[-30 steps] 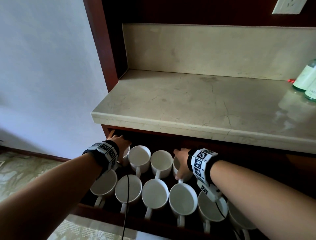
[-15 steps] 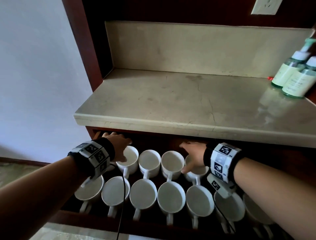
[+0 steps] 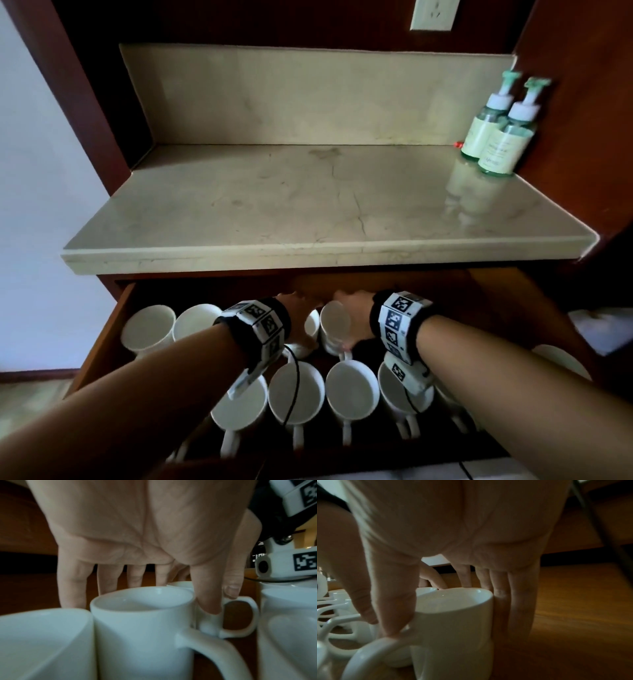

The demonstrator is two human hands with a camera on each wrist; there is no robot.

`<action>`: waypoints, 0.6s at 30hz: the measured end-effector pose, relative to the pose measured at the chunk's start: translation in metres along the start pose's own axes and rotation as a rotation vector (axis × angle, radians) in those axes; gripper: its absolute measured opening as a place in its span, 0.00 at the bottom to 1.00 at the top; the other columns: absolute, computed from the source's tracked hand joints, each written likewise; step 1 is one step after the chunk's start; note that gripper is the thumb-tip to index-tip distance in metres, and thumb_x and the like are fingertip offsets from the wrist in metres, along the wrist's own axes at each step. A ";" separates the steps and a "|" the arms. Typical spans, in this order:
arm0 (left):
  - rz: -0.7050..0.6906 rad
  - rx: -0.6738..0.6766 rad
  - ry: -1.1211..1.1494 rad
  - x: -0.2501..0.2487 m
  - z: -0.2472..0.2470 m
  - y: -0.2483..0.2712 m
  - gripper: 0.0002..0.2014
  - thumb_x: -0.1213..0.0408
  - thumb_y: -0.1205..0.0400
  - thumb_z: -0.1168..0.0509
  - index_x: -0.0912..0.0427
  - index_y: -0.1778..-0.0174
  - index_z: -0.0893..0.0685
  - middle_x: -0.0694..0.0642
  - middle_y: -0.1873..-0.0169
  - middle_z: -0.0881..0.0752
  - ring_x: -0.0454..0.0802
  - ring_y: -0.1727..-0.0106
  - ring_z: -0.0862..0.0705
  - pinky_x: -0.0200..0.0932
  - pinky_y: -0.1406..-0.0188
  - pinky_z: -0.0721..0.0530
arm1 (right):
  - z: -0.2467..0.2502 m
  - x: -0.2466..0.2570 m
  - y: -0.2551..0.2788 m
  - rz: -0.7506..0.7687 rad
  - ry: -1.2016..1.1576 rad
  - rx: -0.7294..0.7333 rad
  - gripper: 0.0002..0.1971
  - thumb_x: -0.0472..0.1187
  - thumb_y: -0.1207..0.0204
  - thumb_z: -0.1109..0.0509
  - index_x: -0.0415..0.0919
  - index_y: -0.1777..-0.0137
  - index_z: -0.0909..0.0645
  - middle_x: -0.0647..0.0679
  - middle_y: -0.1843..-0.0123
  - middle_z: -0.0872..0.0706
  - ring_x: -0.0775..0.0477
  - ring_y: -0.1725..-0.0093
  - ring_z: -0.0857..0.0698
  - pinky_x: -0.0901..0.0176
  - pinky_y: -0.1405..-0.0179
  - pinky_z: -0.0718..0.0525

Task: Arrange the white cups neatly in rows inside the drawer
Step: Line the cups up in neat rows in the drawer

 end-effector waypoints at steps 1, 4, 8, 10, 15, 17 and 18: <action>0.006 0.003 0.004 -0.001 -0.001 -0.002 0.43 0.43 0.29 0.29 0.42 0.19 0.41 0.55 0.22 0.32 0.59 0.24 0.29 0.55 0.26 0.27 | 0.001 0.003 0.004 0.016 0.012 -0.007 0.34 0.53 0.25 0.28 0.35 0.25 0.33 0.41 0.29 0.22 0.40 0.30 0.25 0.48 0.34 0.22; 0.014 0.018 -0.017 -0.009 0.000 -0.004 0.43 0.43 0.29 0.29 0.41 0.20 0.42 0.55 0.22 0.32 0.59 0.23 0.31 0.56 0.25 0.29 | -0.001 -0.005 0.010 0.005 -0.080 -0.040 0.46 0.53 0.30 0.23 0.38 0.18 0.43 0.41 0.23 0.28 0.39 0.25 0.28 0.48 0.30 0.26; 0.023 -0.042 -0.065 -0.021 0.017 -0.002 0.40 0.40 0.29 0.31 0.38 0.22 0.40 0.51 0.24 0.31 0.60 0.23 0.32 0.61 0.26 0.30 | 0.013 -0.045 0.031 -0.037 -0.207 -0.124 0.53 0.61 0.36 0.22 0.45 0.17 0.46 0.43 0.22 0.28 0.41 0.27 0.25 0.50 0.33 0.23; -0.013 -0.087 -0.098 -0.036 0.022 -0.006 0.39 0.40 0.28 0.31 0.41 0.22 0.39 0.51 0.25 0.30 0.60 0.24 0.32 0.63 0.27 0.31 | 0.016 -0.074 0.050 -0.064 -0.177 -0.138 0.45 0.61 0.34 0.23 0.45 0.21 0.37 0.46 0.26 0.24 0.43 0.30 0.23 0.52 0.35 0.23; -0.223 -0.083 -0.130 -0.100 0.018 -0.019 0.36 0.39 0.25 0.35 0.42 0.21 0.38 0.50 0.23 0.31 0.57 0.22 0.34 0.59 0.25 0.33 | -0.016 -0.146 0.082 -0.186 -0.080 -0.030 0.39 0.61 0.35 0.23 0.49 0.25 0.30 0.48 0.29 0.22 0.44 0.34 0.20 0.48 0.37 0.19; -0.295 -0.039 -0.141 -0.124 0.012 -0.026 0.32 0.44 0.23 0.34 0.48 0.23 0.33 0.52 0.25 0.27 0.56 0.25 0.29 0.54 0.26 0.28 | -0.032 -0.166 0.091 -0.214 -0.069 0.027 0.38 0.59 0.34 0.23 0.48 0.25 0.30 0.47 0.28 0.24 0.44 0.34 0.21 0.46 0.37 0.19; -0.316 -0.008 -0.143 -0.133 0.009 -0.029 0.29 0.48 0.21 0.34 0.52 0.25 0.28 0.54 0.28 0.24 0.55 0.27 0.25 0.52 0.29 0.25 | -0.040 -0.173 0.093 -0.221 -0.076 0.051 0.37 0.58 0.32 0.24 0.47 0.25 0.30 0.47 0.28 0.24 0.43 0.34 0.21 0.46 0.36 0.19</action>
Point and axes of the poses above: each hand's wrist, its own y-axis away from the middle knuckle, its own z-axis out of the back of the hand, x = y × z, the point moved 4 cm from there along -y, towards the middle knuckle
